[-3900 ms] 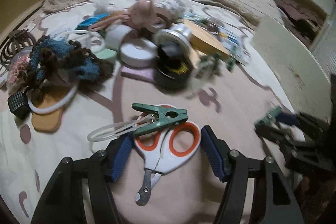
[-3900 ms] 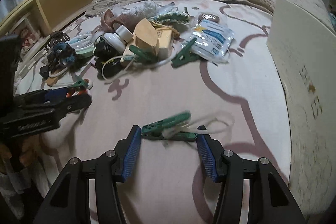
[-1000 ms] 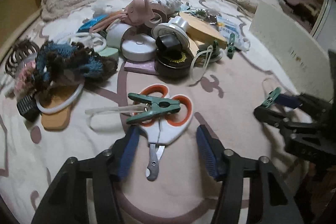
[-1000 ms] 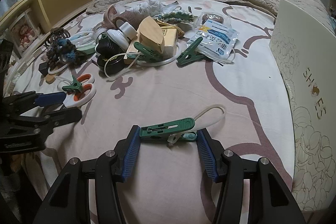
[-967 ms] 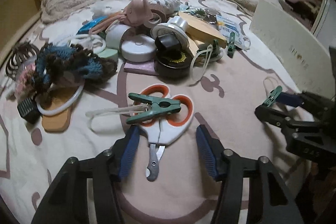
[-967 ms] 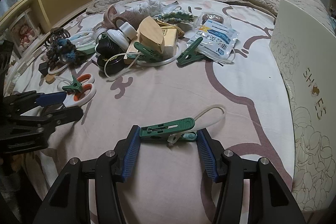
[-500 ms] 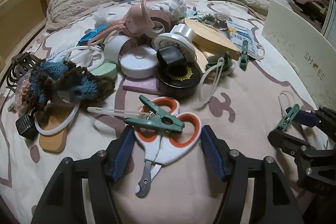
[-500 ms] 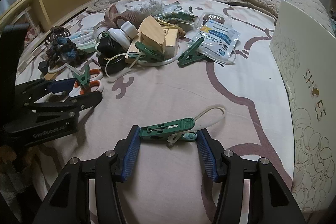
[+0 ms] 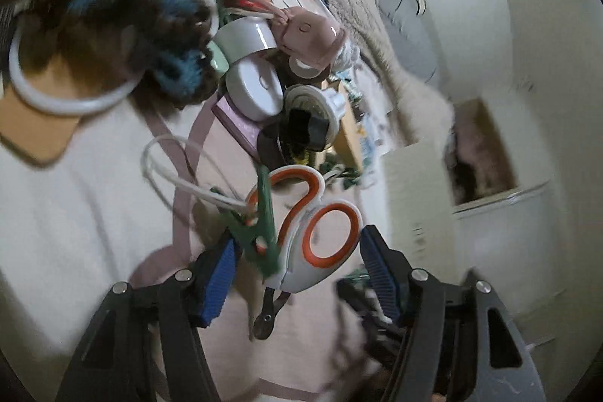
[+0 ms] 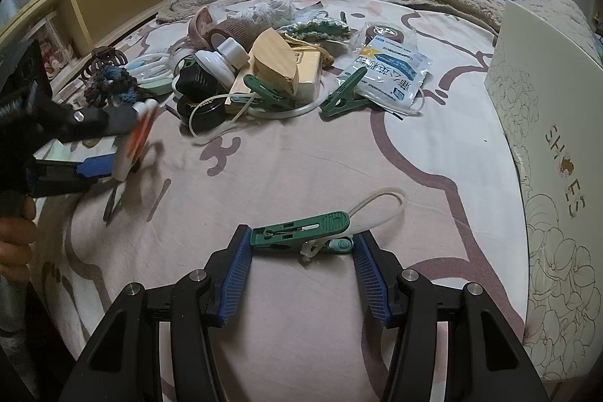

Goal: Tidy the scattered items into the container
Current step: 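Lift the scissors off the bed with the left tool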

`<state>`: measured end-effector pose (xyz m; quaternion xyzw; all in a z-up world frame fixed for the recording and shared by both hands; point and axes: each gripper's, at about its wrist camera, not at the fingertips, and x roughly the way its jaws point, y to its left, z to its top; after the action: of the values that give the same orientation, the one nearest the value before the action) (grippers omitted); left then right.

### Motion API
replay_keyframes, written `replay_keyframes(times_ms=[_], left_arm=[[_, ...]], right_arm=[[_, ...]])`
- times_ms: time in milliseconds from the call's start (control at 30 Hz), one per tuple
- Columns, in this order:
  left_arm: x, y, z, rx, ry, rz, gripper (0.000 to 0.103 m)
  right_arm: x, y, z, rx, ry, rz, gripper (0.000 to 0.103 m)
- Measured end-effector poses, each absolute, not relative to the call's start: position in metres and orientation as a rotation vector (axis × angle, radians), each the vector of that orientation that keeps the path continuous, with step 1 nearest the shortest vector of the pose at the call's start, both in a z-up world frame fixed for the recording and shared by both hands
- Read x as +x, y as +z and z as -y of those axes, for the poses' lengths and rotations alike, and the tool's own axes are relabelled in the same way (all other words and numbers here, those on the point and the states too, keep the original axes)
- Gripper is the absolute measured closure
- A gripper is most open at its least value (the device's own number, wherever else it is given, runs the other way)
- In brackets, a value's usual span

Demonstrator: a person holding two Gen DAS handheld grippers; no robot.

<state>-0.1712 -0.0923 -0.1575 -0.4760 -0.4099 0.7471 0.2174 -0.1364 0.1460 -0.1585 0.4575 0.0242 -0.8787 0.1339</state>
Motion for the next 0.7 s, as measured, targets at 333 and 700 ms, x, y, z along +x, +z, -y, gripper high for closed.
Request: replay_keyframes(times_ms=[333, 700], left_arm=[[-0.163, -0.141, 0.083, -1.181, 1.93, 1.191, 0.039], [-0.15, -0.107, 0.077, -1.06, 2.148, 0.954, 0.039]], right_arm=[[-0.136, -0.158, -0.146, 1.323, -2.548, -0.064, 0.047], [-0.137, -0.154, -0.15, 1.307, -2.537, -0.013, 0.048]])
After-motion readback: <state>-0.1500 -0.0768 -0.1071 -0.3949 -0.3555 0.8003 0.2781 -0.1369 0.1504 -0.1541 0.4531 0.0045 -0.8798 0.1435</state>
